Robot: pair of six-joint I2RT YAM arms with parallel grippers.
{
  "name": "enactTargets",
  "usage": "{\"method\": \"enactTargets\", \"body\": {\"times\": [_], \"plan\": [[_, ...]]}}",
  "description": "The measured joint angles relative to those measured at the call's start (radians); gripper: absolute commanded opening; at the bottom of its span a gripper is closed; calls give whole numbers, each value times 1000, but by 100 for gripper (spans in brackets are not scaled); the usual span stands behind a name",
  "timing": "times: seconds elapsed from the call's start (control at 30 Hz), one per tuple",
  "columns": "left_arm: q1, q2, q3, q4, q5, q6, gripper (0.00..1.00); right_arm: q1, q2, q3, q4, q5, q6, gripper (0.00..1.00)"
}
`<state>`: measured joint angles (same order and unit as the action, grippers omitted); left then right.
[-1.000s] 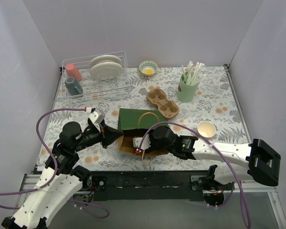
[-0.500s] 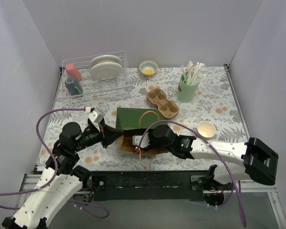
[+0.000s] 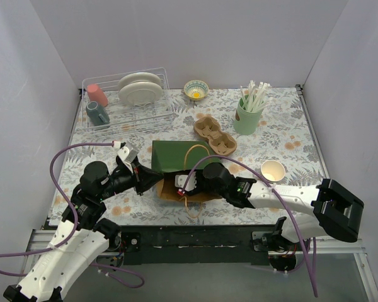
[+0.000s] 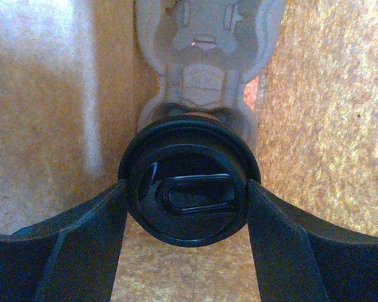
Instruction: Pack the takeout coffee
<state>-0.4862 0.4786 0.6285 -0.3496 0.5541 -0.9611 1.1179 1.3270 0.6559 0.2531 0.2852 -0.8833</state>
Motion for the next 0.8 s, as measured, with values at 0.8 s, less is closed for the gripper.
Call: {"method": "enactTargets", "body": {"times": [0.8], "plan": [[0,26,-1,14,-13,-24,0,-13,10,39,-53,-32,35,86]]}}
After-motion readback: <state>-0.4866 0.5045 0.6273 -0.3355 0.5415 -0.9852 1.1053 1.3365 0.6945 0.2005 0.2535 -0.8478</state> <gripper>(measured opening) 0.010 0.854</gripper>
